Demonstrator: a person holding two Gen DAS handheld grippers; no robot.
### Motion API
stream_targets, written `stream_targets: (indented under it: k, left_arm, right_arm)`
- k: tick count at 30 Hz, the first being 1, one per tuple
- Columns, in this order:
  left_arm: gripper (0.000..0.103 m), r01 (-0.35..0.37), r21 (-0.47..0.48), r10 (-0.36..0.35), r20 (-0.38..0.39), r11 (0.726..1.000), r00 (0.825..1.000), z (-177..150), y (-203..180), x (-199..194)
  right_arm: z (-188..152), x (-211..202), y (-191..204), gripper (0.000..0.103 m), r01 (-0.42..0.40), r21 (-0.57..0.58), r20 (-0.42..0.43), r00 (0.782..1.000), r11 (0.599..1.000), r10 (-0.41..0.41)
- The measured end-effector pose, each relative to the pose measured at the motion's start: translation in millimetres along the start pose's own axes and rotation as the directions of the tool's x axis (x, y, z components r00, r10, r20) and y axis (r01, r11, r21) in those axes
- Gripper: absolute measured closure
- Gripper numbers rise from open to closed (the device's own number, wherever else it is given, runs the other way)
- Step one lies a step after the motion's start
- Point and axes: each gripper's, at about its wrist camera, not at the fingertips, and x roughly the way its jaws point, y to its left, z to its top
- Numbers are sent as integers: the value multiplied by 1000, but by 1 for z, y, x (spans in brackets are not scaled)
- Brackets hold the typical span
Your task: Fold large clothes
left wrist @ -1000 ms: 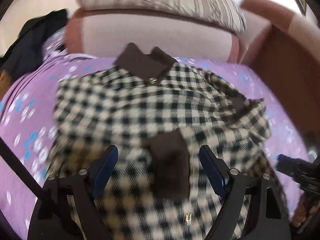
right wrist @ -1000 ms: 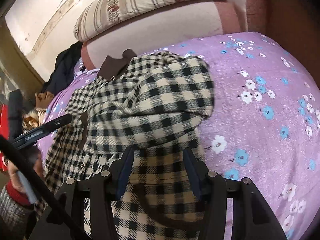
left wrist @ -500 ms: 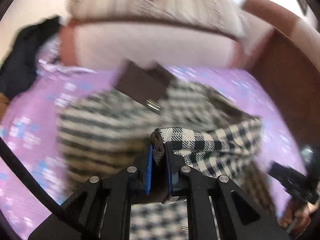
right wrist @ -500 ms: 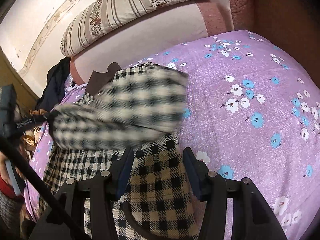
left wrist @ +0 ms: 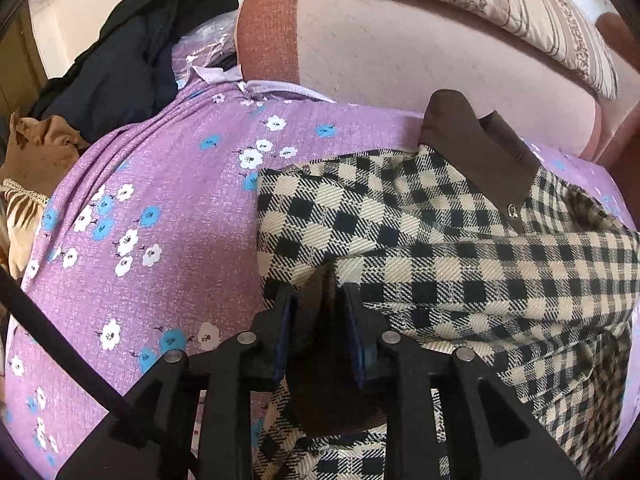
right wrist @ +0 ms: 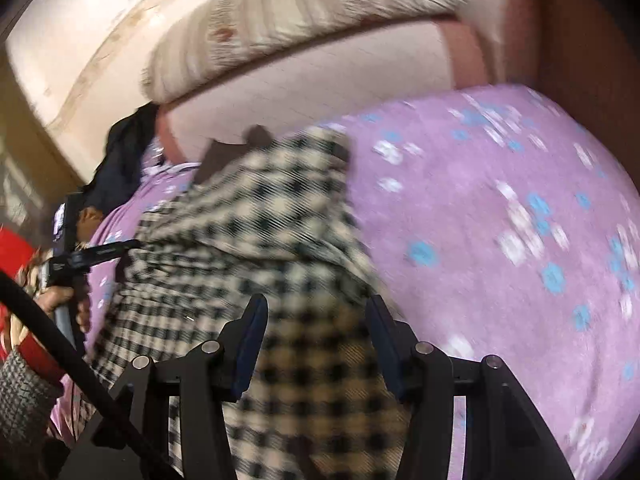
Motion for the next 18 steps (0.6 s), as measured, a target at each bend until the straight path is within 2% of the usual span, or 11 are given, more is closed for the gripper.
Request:
stream_targets:
  k: [3,5,6,7,9,11,13,15,16,17,18]
  left_arm:
    - [80,44,-3,-44,27,999,999,0,7,-17]
    - [90,68,14,-69,57,998,996,4,7,-34]
    - [100,63,20,-65,81,998,995,7,8,-44]
    - [100,68,20,-70,112,997,991,12,9,-56]
    - [100,123,9,-123,186,992,975,24,15,-88]
    - [100,169,8,-165,264,986,950,31,20,-118]
    - [99,210,12,-204,295,978,933,32,21,-139]
    - [78,217,1,-207,300,976,931,29,23,-146]
    - [51,214,-10,-202,289,977,936,26,26,-143]
    - [41,210,-24,-195,281,977,940,23,27,-140]
    - [35,208,-43,-188,280,977,942,19,31,-134]
  right_arm:
    - [22,15,31,48,2,-97,4,1000,995,-1]
    - [32,32,50,48,-75,-116,-42,997,990,71]
    - [34,40,58,48,-112,-112,-66,992,987,105]
    - [36,49,65,48,-148,-101,-85,987,984,140]
    - [39,57,75,48,-160,-95,-93,984,982,151]
    - [38,56,82,48,-151,-111,-67,987,982,145]
    - [33,54,83,47,-144,-114,-58,989,983,138]
    - [31,56,81,46,-129,-111,-68,990,985,122]
    - [31,60,78,46,-121,-100,-80,990,988,113]
    - [31,62,74,46,-115,-82,-88,990,990,107]
    - [32,64,70,46,-113,-65,-90,990,991,107]
